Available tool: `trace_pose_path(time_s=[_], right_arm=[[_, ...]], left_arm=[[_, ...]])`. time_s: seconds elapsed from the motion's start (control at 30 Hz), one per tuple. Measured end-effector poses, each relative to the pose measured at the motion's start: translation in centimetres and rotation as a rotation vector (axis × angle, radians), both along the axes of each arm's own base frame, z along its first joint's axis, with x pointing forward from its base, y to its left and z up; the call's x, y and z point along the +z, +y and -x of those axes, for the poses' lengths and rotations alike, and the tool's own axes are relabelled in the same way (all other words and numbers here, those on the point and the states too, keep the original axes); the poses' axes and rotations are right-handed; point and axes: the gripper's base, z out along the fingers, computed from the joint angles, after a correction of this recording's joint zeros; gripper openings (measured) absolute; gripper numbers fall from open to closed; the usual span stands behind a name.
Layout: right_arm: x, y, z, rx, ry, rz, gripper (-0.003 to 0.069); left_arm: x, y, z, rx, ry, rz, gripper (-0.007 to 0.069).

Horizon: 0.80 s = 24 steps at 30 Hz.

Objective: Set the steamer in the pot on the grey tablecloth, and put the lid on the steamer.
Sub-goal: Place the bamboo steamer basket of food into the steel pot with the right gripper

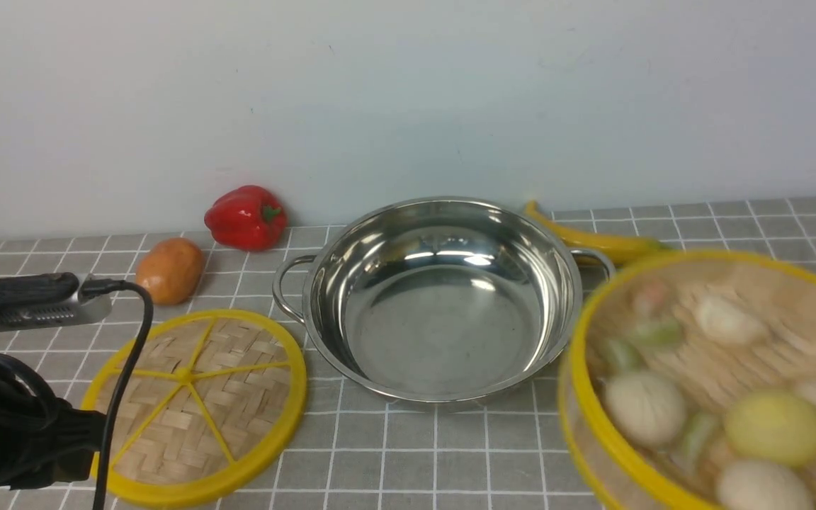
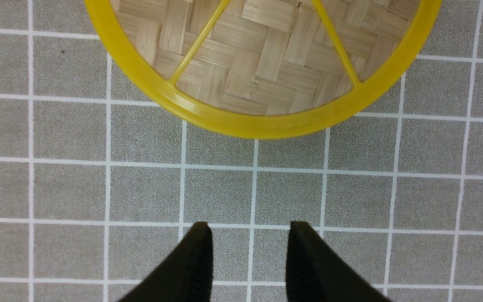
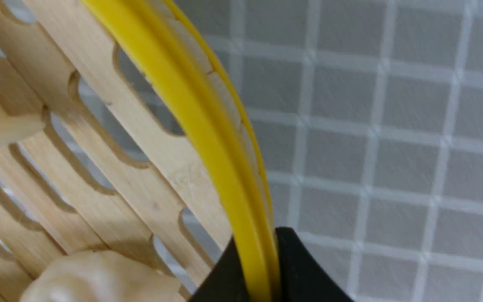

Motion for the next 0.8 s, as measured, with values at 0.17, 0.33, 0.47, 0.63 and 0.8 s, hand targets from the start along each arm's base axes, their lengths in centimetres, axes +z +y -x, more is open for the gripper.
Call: trace_pose_path(time_s=[0.17,0.33,0.47,0.63,0.8], right_arm=[[2.2,3.8,-4.7,0.09,-0.076,-0.069,0.0054],[2.4,9.8,-11.7,0.171,-0.135,-0.099,0.0054],[2.1,13.9,-15.3,0.206,-0.195,-0.131,0.0054],[-0.4,17.7,-17.7,0.258,-0.196,-0.142,0.0054],[-3.7,19.2,-18.6,0.268,-0.139,-0.124,0.0054]], left_arm=[[0.0,0.0,0.0,0.0,0.0,0.0,0.0243],[0.0,0.0,0.0,-0.003,0.0,-0.001,0.0243],[0.0,0.0,0.0,-0.003,0.0,-0.001,0.0243],[0.0,0.0,0.0,-0.003,0.0,-0.001,0.0243],[0.0,0.0,0.0,-0.003,0.0,-0.001,0.0243]])
